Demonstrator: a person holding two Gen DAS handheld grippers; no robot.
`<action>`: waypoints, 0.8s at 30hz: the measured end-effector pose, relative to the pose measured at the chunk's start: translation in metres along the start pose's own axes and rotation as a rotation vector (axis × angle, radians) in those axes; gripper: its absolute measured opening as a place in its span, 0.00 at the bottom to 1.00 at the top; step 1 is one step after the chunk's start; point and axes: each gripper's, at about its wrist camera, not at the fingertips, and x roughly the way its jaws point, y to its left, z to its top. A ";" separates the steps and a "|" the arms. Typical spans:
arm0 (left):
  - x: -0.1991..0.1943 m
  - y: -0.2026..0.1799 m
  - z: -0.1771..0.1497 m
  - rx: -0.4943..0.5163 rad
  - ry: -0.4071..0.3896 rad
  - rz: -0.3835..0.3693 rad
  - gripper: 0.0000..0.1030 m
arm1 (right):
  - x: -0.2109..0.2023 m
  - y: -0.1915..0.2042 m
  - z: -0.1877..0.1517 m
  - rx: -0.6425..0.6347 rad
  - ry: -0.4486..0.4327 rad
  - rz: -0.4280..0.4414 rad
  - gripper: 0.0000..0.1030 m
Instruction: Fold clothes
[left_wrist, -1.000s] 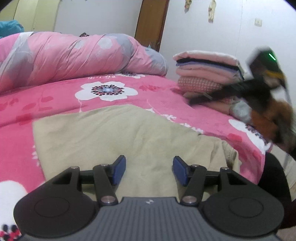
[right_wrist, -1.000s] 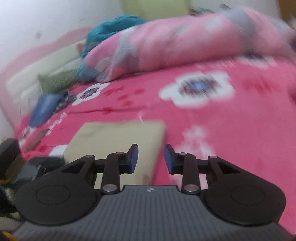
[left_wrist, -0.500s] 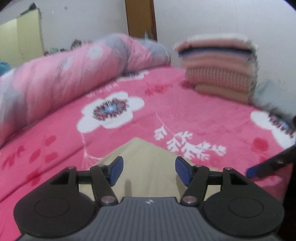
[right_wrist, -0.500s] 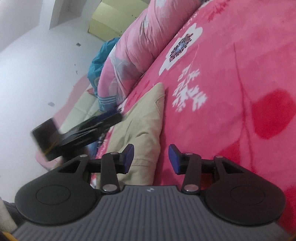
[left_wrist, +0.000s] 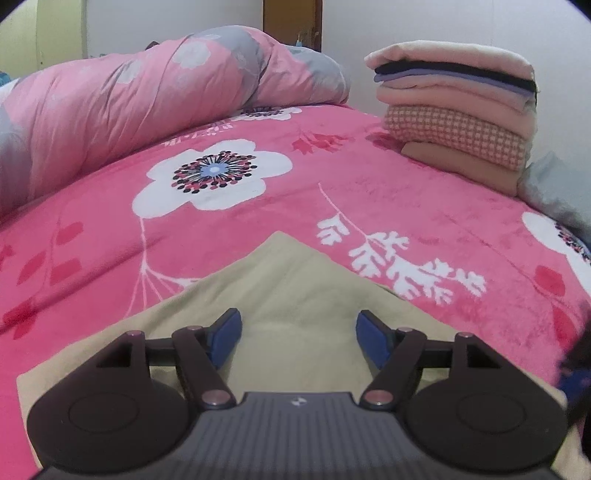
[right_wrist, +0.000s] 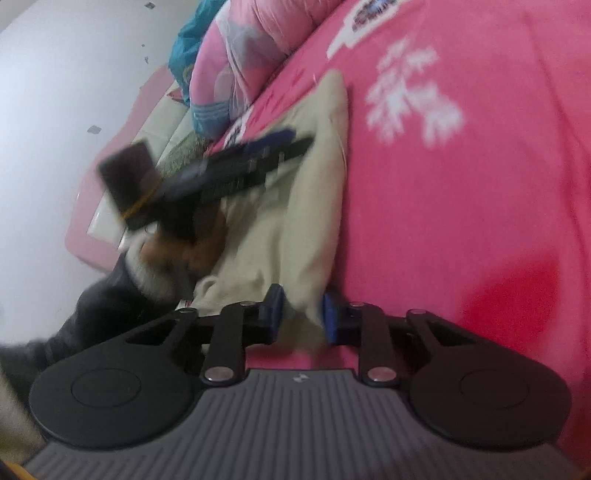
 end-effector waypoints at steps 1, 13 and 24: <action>0.000 0.001 0.000 -0.002 -0.003 -0.006 0.70 | -0.005 0.003 -0.009 0.000 0.040 -0.023 0.00; -0.001 0.003 -0.001 -0.008 -0.018 -0.026 0.70 | -0.010 0.009 0.078 0.031 -0.122 -0.012 0.52; 0.000 0.001 -0.002 0.009 -0.026 -0.028 0.71 | -0.004 0.007 -0.012 -0.041 -0.123 -0.019 0.20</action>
